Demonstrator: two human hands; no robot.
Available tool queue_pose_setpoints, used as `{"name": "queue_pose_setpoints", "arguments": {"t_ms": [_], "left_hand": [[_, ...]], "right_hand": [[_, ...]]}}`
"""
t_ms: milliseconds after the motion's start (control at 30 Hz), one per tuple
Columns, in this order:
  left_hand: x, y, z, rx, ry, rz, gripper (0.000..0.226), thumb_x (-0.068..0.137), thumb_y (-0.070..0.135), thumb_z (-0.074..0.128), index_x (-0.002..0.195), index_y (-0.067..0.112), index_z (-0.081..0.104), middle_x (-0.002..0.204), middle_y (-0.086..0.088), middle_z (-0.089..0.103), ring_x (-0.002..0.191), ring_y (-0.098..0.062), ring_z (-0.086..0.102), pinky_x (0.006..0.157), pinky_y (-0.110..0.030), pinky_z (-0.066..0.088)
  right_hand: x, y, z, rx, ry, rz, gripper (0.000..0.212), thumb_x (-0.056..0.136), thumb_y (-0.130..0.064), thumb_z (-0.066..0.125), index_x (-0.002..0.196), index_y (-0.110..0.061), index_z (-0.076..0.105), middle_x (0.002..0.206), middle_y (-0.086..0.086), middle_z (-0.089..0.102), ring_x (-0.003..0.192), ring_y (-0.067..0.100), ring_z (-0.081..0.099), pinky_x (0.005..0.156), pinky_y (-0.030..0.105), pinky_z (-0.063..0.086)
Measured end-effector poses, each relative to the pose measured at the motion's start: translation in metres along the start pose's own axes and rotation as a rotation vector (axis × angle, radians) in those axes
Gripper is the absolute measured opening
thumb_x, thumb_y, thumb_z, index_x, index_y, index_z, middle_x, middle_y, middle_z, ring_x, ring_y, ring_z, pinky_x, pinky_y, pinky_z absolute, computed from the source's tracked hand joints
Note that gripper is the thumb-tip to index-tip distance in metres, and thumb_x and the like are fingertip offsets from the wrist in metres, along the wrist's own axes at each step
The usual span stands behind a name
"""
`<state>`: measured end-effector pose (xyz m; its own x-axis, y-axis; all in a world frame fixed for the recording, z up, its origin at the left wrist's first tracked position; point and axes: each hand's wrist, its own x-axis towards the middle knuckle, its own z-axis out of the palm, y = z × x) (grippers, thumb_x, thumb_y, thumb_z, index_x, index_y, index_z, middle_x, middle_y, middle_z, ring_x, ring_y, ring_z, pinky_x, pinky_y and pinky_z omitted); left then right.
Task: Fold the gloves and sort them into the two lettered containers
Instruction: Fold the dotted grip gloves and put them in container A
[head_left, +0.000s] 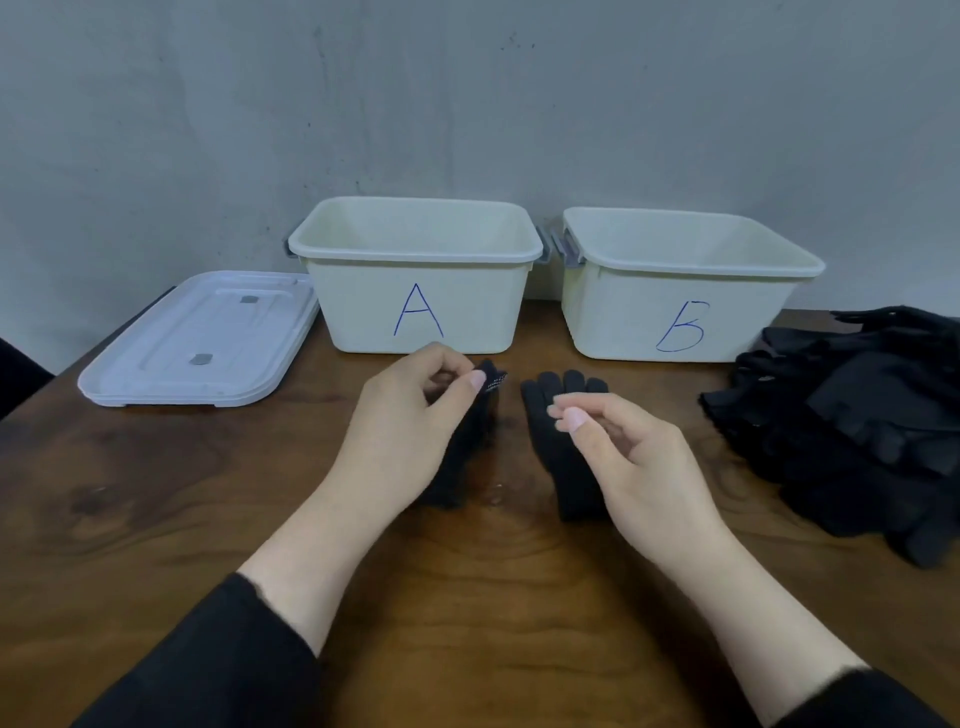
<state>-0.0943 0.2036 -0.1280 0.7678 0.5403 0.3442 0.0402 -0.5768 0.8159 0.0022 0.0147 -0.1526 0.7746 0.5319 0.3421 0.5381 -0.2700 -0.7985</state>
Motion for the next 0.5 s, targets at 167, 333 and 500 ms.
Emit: {"name": "queue_pose_setpoints", "arguments": {"t_ms": [167, 333, 500], "left_hand": [[-0.004, 0.027, 0.040, -0.318, -0.159, -0.074, 0.025, 0.104, 0.028, 0.046, 0.106, 0.030, 0.071, 0.100, 0.017, 0.073, 0.099, 0.003, 0.066, 0.093, -0.026, 0.054], [-0.009, 0.006, 0.041, -0.360, -0.101, -0.027, 0.027, 0.106, 0.026, 0.041, 0.111, 0.026, 0.067, 0.098, 0.011, 0.074, 0.098, -0.004, 0.069, 0.092, -0.031, 0.056], [-0.009, -0.011, 0.042, -0.158, -0.043, -0.037, 0.021, 0.103, 0.034, 0.046, 0.107, 0.033, 0.066, 0.088, 0.017, 0.070, 0.085, -0.003, 0.065, 0.075, -0.018, 0.054]], "right_hand": [[0.004, -0.022, 0.008, 0.522, -0.109, 0.233, 0.040, 0.098, -0.040, 0.056, 0.136, -0.027, 0.062, 0.125, -0.009, 0.070, 0.117, 0.009, 0.066, 0.090, 0.036, 0.059], [0.023, -0.030, -0.024, 0.270, 0.055, 0.292, 0.029, 0.102, -0.006, 0.052, 0.100, -0.024, 0.075, 0.092, -0.004, 0.079, 0.089, 0.013, 0.075, 0.078, 0.036, 0.063], [0.066, -0.054, -0.074, -0.012, 0.018, 0.161, 0.016, 0.096, -0.013, 0.060, 0.095, -0.024, 0.072, 0.082, -0.009, 0.074, 0.074, 0.006, 0.067, 0.068, 0.020, 0.050]]}}
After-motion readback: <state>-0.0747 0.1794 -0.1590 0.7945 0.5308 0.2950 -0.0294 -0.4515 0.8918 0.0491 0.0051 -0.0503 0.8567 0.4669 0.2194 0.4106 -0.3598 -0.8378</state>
